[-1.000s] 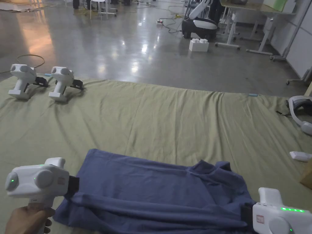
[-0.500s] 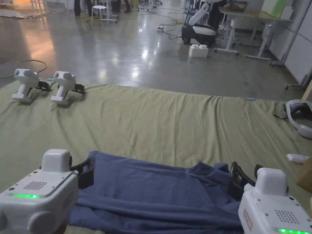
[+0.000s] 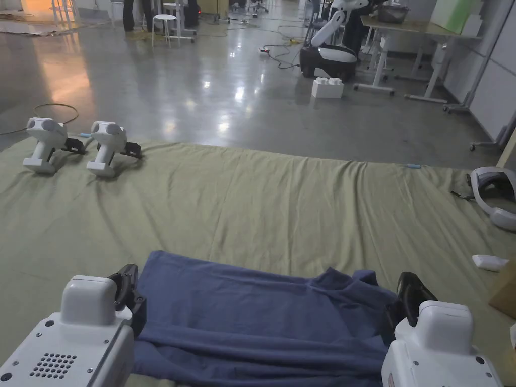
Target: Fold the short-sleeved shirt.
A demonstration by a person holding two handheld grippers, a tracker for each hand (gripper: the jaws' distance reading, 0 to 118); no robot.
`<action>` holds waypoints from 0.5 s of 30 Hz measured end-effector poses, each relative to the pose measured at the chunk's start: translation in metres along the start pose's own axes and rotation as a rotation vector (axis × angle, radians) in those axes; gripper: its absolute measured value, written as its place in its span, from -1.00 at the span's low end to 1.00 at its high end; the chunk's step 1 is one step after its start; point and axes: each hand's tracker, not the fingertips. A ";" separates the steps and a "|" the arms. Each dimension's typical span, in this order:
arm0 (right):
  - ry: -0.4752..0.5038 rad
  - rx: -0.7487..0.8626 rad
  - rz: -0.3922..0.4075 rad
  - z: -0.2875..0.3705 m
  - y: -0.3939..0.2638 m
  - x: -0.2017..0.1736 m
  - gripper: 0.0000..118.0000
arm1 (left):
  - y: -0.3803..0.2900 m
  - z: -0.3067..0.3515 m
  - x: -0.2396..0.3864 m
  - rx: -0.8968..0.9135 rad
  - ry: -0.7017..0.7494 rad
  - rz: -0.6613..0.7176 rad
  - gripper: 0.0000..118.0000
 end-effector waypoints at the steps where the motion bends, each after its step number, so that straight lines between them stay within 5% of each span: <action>1: -0.002 -0.001 -0.002 0.000 0.001 0.000 -0.91 | -0.003 0.001 -0.003 -0.008 0.003 -0.003 -0.98; 15: 0.004 -0.115 0.003 -0.010 -0.019 0.010 -0.91 | -0.050 -0.103 -0.090 -0.614 -0.019 0.072 -0.95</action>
